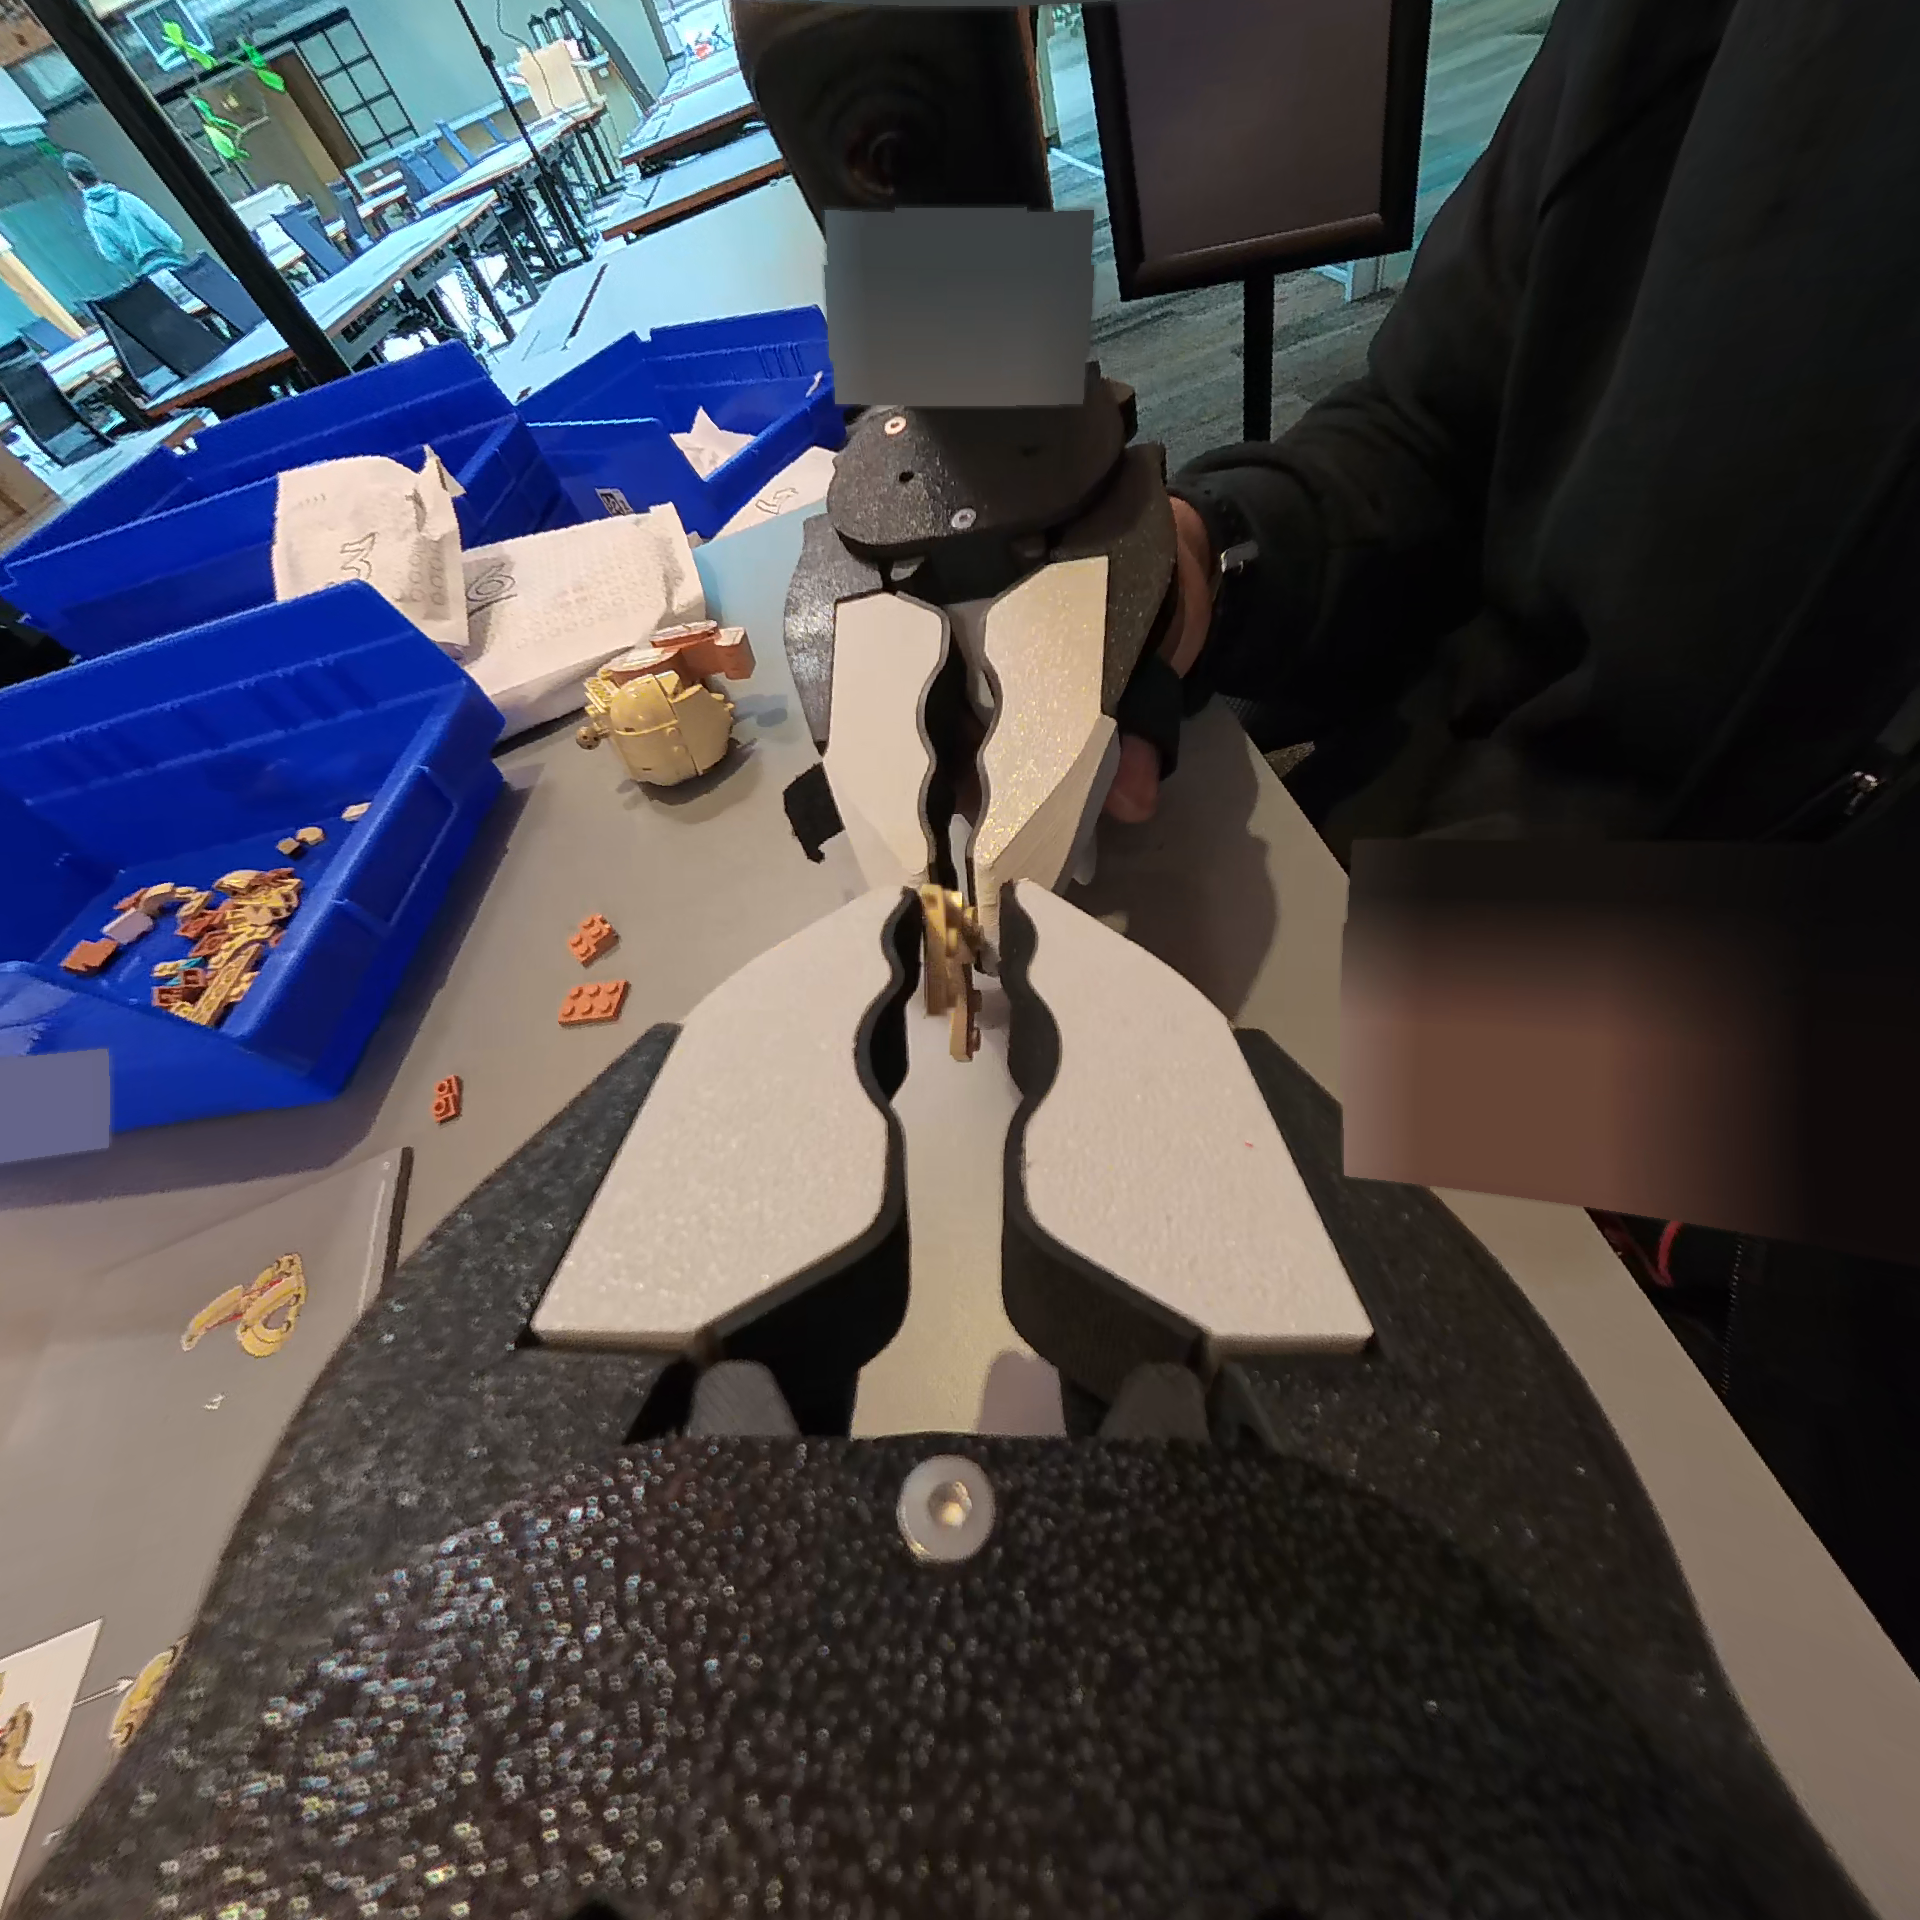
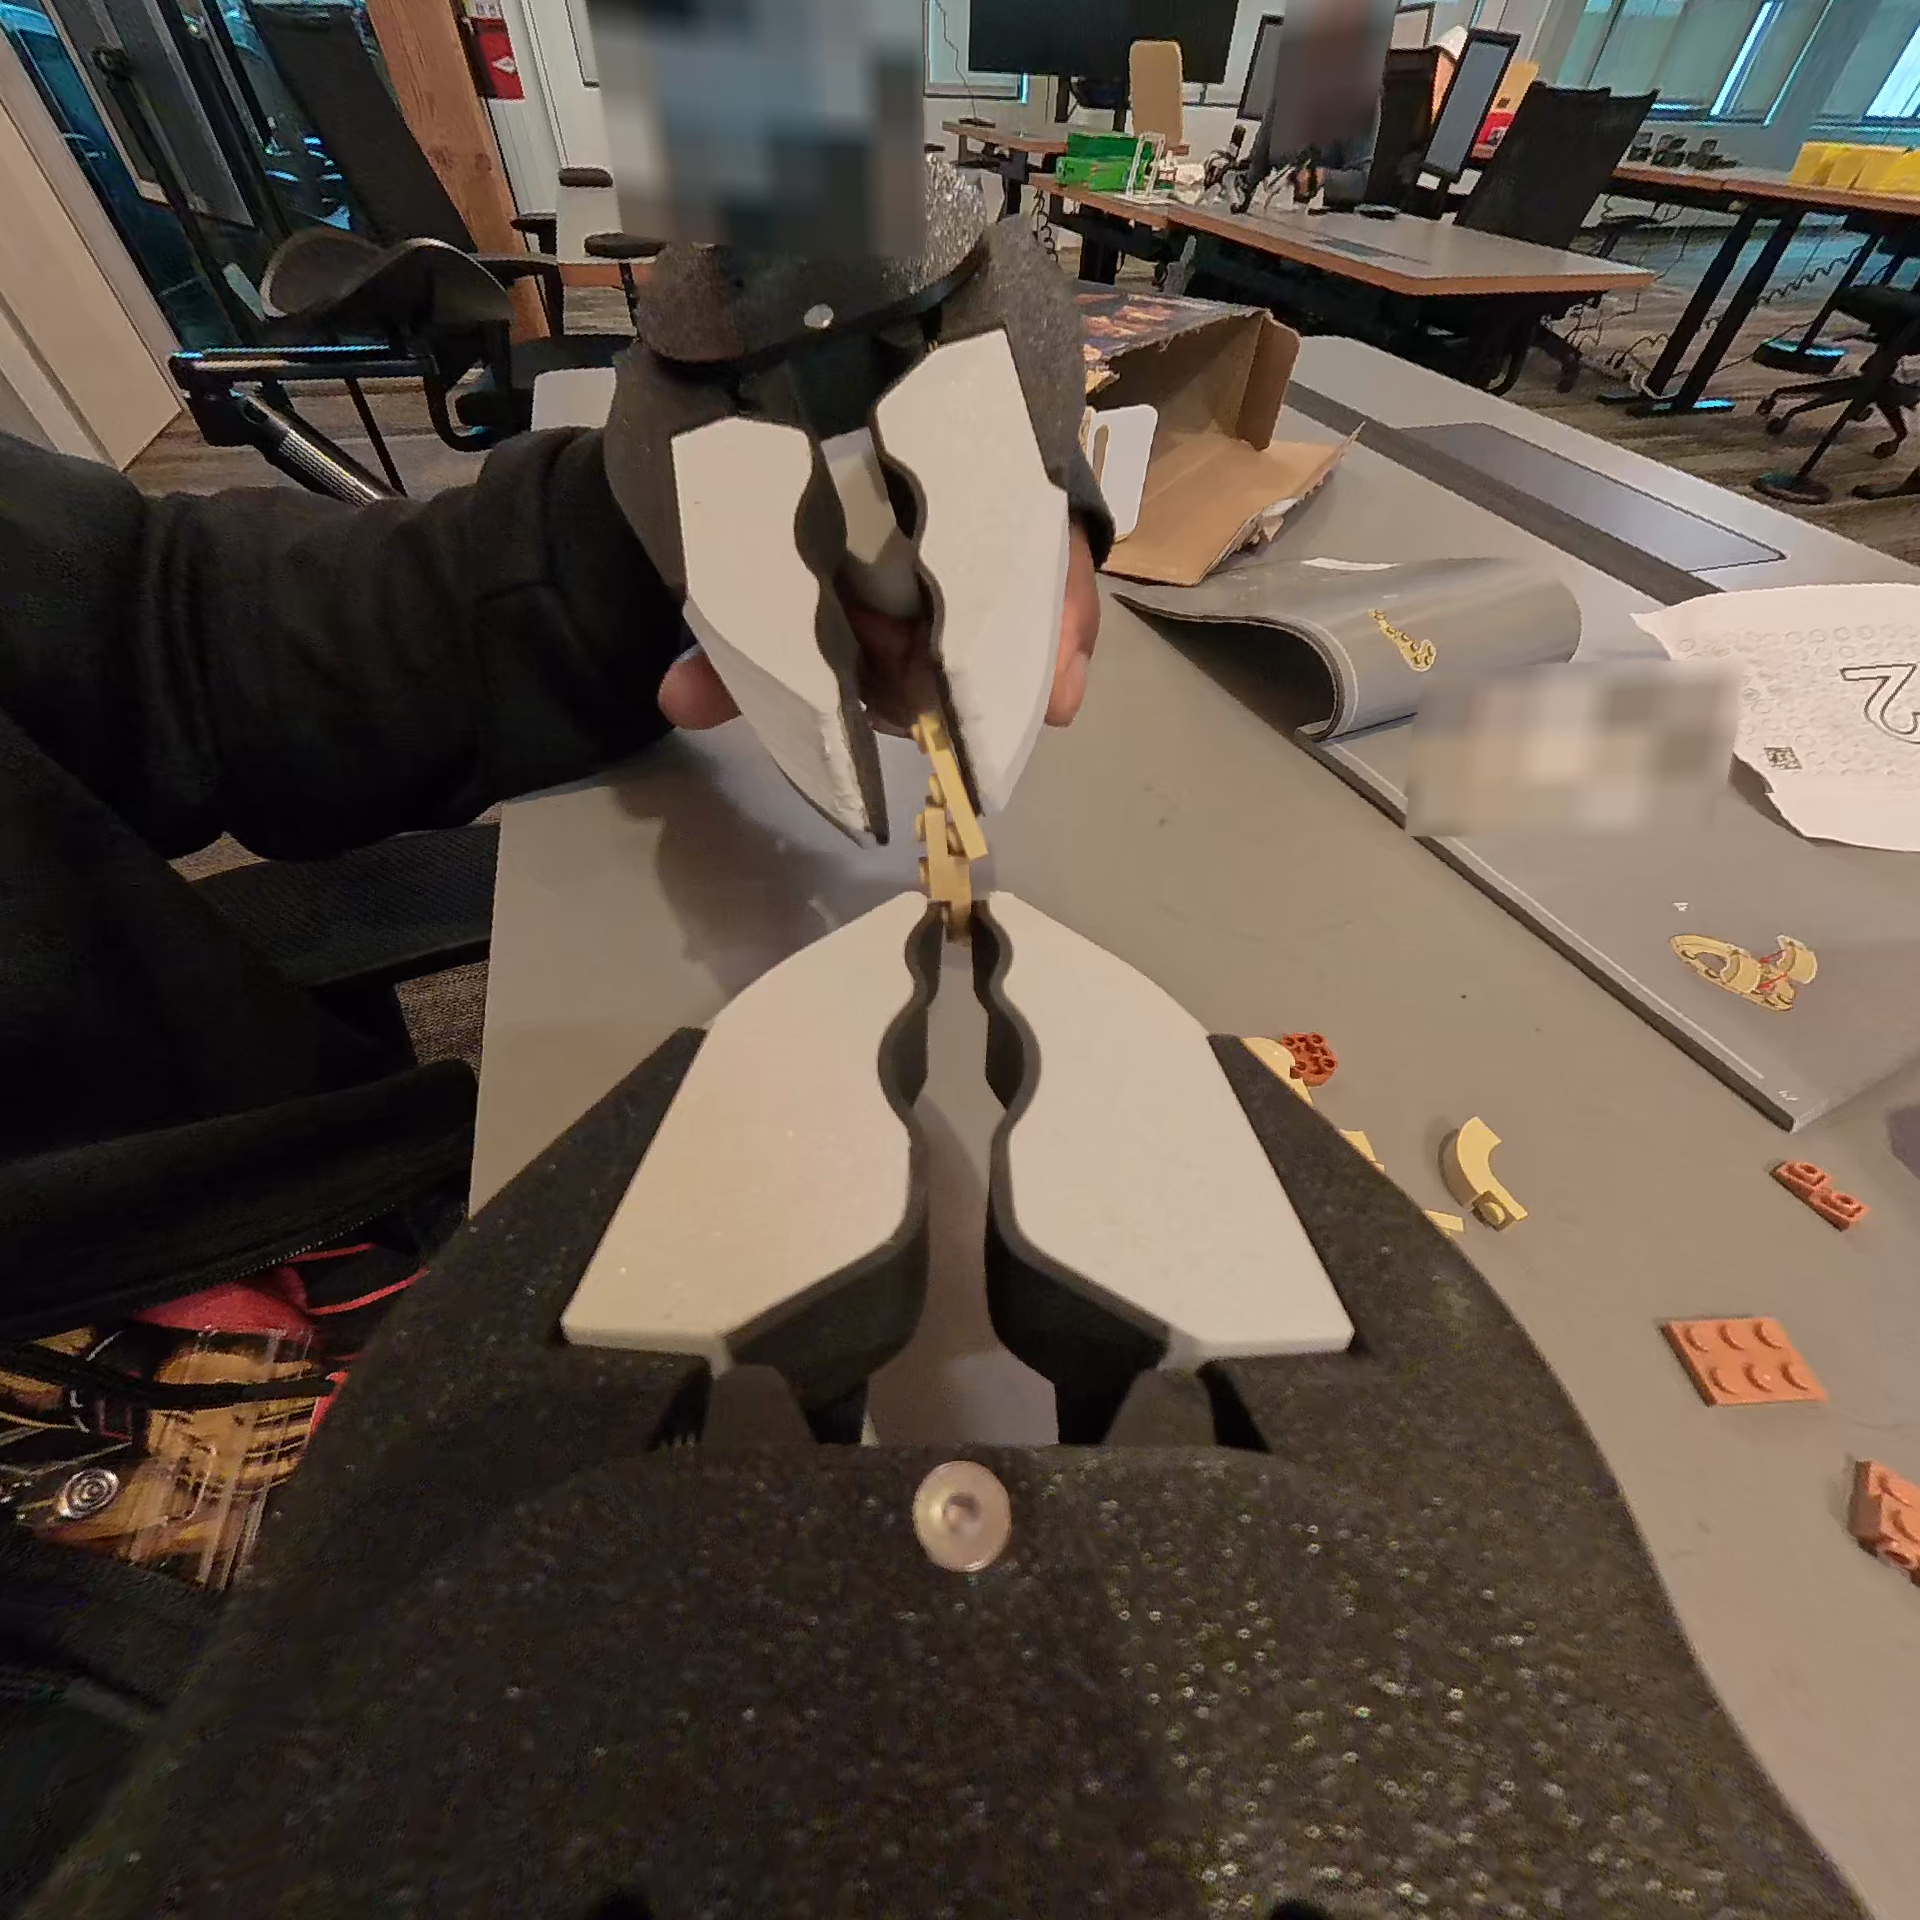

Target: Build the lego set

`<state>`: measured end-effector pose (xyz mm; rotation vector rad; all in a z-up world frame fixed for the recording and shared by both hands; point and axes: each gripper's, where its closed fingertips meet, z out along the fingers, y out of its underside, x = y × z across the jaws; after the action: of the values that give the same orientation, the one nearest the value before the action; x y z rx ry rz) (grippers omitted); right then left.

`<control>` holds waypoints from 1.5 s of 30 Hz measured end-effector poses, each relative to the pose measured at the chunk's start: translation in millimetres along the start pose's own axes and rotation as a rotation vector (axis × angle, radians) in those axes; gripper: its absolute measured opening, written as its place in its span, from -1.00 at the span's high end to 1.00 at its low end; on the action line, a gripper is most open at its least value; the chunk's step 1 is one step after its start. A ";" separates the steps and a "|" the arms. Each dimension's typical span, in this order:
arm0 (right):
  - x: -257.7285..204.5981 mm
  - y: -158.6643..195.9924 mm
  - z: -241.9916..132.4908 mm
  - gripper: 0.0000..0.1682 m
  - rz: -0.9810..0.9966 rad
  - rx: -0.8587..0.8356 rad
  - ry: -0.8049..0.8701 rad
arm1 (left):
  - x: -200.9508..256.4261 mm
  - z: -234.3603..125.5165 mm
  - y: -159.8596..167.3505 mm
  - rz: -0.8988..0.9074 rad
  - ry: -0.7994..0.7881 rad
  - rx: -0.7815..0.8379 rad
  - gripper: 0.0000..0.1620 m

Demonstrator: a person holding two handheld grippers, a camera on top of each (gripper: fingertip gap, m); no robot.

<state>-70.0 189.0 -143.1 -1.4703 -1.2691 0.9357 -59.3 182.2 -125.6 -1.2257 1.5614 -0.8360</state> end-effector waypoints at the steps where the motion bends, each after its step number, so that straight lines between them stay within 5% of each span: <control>1: 0.1 -0.1 -0.1 0.94 -0.002 0.000 0.002 | -0.2 0.4 0.3 -0.002 -0.001 -0.001 0.83; 45: 3.4 12.0 6.0 0.94 -0.219 -0.106 0.117 | 2.1 -3.1 19.2 0.198 -0.010 -0.404 0.89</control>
<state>-72.0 193.2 -156.2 -1.4112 -1.3781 0.6378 -68.3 185.1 -142.6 -1.3218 1.8672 -0.3957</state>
